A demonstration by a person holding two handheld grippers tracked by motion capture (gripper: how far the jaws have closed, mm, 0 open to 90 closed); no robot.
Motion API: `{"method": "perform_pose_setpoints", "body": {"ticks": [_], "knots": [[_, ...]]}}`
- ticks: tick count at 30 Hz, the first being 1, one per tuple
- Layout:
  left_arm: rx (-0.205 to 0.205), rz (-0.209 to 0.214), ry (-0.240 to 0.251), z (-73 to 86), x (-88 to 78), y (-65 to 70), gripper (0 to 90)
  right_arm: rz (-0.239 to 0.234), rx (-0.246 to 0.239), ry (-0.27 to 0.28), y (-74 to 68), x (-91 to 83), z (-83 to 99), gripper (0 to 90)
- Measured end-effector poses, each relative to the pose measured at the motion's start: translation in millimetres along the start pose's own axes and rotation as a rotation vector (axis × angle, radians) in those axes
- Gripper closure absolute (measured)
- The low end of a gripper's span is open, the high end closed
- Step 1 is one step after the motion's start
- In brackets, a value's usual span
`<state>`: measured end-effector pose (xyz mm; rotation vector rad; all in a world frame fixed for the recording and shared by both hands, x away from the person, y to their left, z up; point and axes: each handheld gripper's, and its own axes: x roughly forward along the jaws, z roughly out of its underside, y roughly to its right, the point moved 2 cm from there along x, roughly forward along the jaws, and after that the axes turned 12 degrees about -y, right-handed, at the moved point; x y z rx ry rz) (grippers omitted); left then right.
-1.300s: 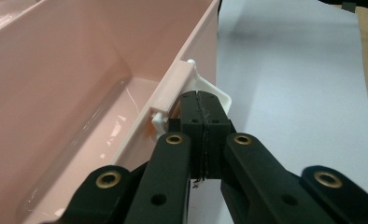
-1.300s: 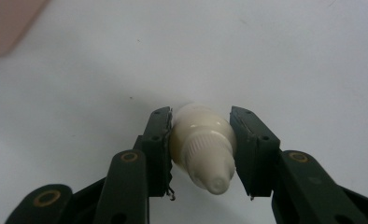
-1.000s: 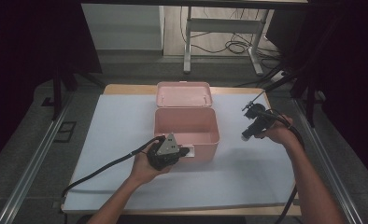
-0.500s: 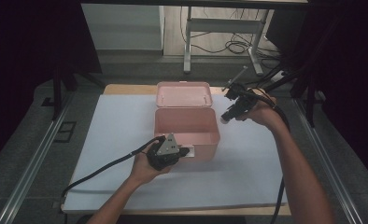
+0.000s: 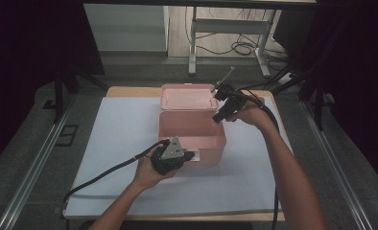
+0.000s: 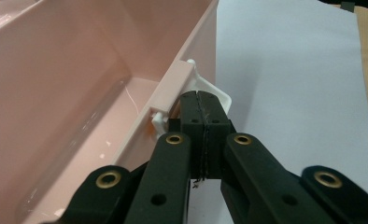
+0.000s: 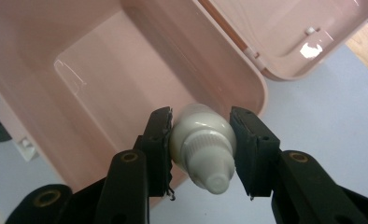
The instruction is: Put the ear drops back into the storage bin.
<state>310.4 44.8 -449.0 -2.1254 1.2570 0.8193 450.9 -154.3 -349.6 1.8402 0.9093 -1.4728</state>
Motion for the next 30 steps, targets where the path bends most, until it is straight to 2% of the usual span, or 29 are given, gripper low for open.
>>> {"method": "perform_pose_setpoints", "body": {"ticks": [5, 11, 13, 20, 30], "knots": [[0.000, -0.001, 0.003, 0.1, 0.1, 0.3, 90.0, 0.001, -0.008, -0.010, -2.3, 14.9, -9.6, 60.7], [-0.002, 0.001, 0.004, 0.1, 0.1, 0.5, 90.0, -0.008, -0.027, -0.053, -6.6, 41.6, -21.7, 60.7], [0.003, 0.000, -0.001, 0.2, -0.1, 0.1, 90.0, 0.001, -0.035, -0.083, -7.7, 50.2, -25.3, 60.6], [0.002, 0.001, 0.003, 0.2, 0.1, 0.5, 90.0, 0.003, -0.053, -0.130, -8.8, 78.2, -33.0, 60.5], [0.004, 0.001, 0.005, 0.2, 0.2, 0.4, 90.0, 0.021, -0.083, -0.156, -11.2, 95.5, -37.1, 60.4]]}}
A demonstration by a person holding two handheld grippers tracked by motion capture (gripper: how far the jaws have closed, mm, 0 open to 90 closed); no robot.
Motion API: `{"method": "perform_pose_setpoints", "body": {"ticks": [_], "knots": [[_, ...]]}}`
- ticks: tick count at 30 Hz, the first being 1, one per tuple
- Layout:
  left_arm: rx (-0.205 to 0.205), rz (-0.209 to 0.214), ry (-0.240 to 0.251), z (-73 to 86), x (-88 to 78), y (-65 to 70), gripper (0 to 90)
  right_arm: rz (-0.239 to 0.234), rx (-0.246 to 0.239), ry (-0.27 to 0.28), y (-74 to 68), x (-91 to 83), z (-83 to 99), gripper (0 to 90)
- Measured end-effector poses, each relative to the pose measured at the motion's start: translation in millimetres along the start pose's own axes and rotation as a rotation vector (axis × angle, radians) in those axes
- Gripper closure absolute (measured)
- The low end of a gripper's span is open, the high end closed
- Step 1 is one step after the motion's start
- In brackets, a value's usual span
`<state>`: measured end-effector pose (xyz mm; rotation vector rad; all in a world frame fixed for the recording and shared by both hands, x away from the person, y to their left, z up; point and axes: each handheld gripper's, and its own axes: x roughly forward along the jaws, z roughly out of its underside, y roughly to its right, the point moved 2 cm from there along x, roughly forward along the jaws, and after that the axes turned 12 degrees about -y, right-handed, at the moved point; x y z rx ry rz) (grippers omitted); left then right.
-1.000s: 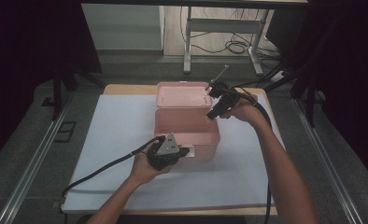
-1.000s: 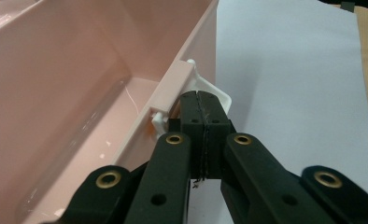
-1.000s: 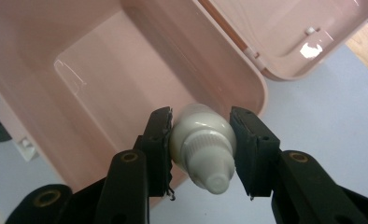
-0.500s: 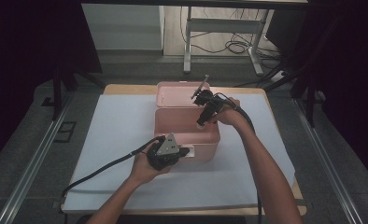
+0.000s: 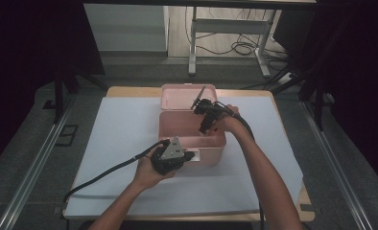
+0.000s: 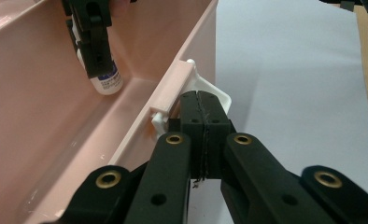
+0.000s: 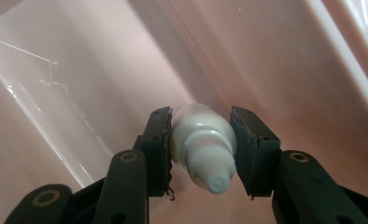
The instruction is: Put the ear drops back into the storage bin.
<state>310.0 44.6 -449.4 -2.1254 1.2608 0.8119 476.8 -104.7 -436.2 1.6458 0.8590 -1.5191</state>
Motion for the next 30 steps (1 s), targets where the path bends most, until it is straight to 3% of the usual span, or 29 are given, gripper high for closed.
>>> {"method": "perform_pose_setpoints", "body": {"ticks": [5, 7, 8, 18, 30], "knots": [[0.000, 0.000, -0.002, 0.0, -0.2, 0.1, 90.0, 0.025, -0.040, -0.031, -1.9, 5.2, -3.7, 60.3], [0.000, -0.001, -0.002, 0.0, -0.2, 0.1, 90.0, 0.022, -0.027, -0.031, -3.7, 6.9, -5.3, 60.3], [0.001, 0.000, -0.003, 0.0, -0.2, 0.1, 90.0, 0.029, -0.049, -0.040, -2.2, 7.5, -5.4, 60.3], [0.000, 0.001, 0.002, 0.0, 0.1, -0.2, 90.0, 0.048, -0.066, -0.069, -2.8, 17.0, -9.7, 59.7], [0.000, 0.001, 0.001, 0.0, 0.0, -0.2, 90.0, 0.066, -0.068, -0.053, -3.4, 13.7, -8.3, 57.4]]}}
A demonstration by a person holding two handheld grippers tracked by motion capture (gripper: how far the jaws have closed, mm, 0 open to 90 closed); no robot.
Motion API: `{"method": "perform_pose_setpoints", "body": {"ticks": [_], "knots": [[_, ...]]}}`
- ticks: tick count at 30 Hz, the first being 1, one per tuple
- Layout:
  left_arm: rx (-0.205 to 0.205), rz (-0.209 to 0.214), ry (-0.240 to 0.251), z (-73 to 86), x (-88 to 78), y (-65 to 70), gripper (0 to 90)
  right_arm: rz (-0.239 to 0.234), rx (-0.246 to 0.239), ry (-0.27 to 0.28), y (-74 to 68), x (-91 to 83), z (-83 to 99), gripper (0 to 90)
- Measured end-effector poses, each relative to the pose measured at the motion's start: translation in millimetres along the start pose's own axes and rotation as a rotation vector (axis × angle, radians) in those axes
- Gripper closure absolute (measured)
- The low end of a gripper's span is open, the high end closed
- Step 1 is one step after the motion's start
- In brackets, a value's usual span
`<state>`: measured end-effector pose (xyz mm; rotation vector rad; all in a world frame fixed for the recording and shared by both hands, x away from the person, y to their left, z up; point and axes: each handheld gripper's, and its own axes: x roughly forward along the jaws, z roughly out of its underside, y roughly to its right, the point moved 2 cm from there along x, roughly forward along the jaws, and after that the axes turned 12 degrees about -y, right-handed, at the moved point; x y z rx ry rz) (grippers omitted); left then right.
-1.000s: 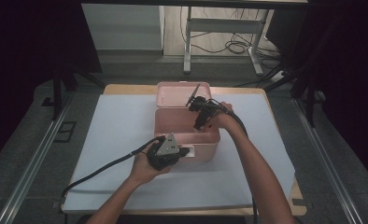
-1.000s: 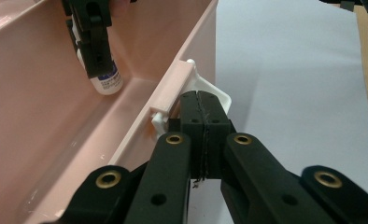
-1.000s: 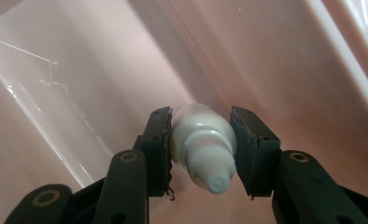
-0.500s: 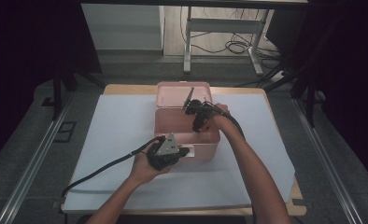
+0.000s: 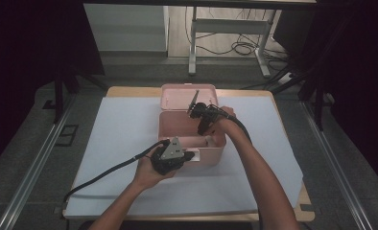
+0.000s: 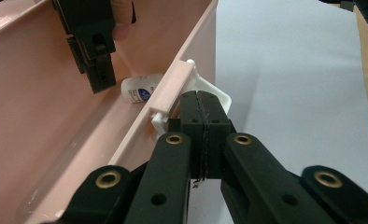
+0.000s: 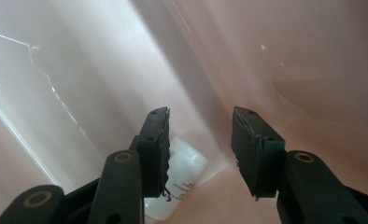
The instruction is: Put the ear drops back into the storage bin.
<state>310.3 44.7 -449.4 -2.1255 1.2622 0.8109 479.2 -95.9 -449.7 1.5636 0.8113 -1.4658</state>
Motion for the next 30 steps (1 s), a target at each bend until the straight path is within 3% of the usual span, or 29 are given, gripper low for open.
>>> {"method": "perform_pose_setpoints", "body": {"ticks": [8, 18, 30], "knots": [[-0.001, 0.000, 0.000, -0.1, 0.0, 0.1, 90.0, -0.001, -0.002, 0.030, -2.4, -9.2, 2.3, 57.5], [-0.003, 0.000, 0.000, -0.1, 0.0, 0.2, 90.0, -0.018, 0.045, 0.098, -2.5, -22.8, 10.6, 57.3], [0.001, -0.004, -0.005, 0.1, -0.3, 0.5, 90.0, -0.041, 0.067, 0.192, -3.3, -43.8, 28.0, 57.5]]}}
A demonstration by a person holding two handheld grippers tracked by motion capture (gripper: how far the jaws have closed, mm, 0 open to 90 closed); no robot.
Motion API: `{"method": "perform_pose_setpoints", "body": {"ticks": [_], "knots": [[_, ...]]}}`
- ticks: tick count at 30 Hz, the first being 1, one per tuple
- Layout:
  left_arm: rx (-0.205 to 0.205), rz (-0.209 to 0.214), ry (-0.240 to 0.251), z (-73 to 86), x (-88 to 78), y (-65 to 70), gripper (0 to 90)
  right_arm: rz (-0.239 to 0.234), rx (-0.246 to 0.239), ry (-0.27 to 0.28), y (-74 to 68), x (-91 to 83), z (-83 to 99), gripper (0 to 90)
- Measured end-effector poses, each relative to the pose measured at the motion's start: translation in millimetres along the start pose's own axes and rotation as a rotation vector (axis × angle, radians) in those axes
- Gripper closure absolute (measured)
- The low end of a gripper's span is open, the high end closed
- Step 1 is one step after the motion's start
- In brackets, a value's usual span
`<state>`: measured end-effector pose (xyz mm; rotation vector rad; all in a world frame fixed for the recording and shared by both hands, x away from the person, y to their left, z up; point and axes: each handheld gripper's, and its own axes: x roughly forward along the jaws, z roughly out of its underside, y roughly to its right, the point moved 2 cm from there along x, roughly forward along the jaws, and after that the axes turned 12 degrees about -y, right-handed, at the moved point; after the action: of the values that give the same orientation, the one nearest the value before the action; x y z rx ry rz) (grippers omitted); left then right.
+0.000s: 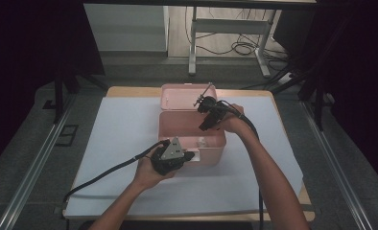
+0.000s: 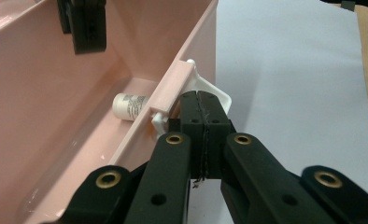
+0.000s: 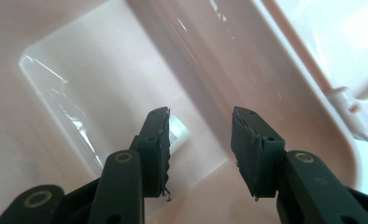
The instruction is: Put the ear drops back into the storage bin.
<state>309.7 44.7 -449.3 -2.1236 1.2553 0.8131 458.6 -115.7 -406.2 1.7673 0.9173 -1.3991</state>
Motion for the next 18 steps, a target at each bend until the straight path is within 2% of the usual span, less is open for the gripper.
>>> {"method": "perform_pose_setpoints", "body": {"ticks": [4, 10, 18], "knots": [[-0.004, 0.000, 0.004, -0.2, 0.2, 0.3, 90.0, -0.013, 0.015, 0.049, -0.2, -10.6, 7.9, 58.0], [-0.006, 0.000, 0.005, -0.1, 0.2, 0.5, 90.0, -0.034, 0.076, 0.143, 3.6, -25.4, 23.6, 58.1], [-0.003, -0.003, -0.001, 0.0, -0.1, 0.4, 90.0, -0.035, 0.146, 0.233, 13.7, -36.5, 45.8, 58.6]]}}
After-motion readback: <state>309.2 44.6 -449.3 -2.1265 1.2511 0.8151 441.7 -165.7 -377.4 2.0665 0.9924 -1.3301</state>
